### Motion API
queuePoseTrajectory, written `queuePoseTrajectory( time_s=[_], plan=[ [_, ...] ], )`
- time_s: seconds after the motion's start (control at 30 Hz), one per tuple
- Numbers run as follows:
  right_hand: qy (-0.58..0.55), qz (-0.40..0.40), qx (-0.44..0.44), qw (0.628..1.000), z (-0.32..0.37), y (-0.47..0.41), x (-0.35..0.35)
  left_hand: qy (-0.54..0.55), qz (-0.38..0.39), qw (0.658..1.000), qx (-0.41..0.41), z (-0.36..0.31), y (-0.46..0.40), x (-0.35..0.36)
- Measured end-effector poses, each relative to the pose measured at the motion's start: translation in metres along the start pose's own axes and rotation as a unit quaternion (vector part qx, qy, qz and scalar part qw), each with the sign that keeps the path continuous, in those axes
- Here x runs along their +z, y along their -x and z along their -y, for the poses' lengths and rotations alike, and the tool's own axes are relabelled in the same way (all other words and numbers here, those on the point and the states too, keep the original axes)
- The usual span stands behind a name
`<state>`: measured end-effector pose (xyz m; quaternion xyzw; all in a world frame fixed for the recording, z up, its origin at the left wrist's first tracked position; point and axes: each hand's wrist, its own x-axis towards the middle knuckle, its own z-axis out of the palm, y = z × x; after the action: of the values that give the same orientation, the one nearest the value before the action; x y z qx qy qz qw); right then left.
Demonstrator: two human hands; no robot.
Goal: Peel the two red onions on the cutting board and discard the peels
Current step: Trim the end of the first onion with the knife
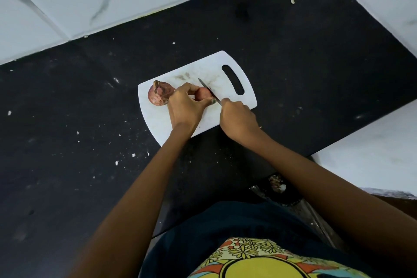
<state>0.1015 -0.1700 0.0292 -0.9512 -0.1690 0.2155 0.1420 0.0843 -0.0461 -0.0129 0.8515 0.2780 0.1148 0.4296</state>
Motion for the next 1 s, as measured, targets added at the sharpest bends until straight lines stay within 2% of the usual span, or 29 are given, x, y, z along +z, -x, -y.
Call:
queuePoseTrajectory(
  time_s=[0.13,0.37,0.53,0.67,0.8,1.0],
  plan=[
    [0.015,0.02,0.009,1.0,0.0,-0.004,0.009,0.009,0.0,1.0,-0.016,0.003,-0.002,-0.002],
    [-0.001,-0.009,0.001,1.0,-0.021,0.015,0.028,0.046,-0.008,0.999,-0.018,0.011,0.006,-0.005],
    [-0.151,-0.039,0.001,0.988,-0.033,0.006,0.024,0.05,-0.011,0.999,0.006,0.019,0.014,-0.009],
    [-0.311,-0.052,0.028,0.949,-0.026,0.001,0.017,-0.016,0.009,0.999,0.043,0.02,0.013,-0.011],
    [-0.407,-0.025,0.06,0.911,-0.017,-0.006,0.01,-0.048,0.044,0.996,0.066,0.017,0.01,-0.011],
    [-0.481,-0.014,0.083,0.873,-0.014,-0.018,0.01,0.077,0.02,0.996,0.043,0.011,0.012,-0.014]
  ],
)
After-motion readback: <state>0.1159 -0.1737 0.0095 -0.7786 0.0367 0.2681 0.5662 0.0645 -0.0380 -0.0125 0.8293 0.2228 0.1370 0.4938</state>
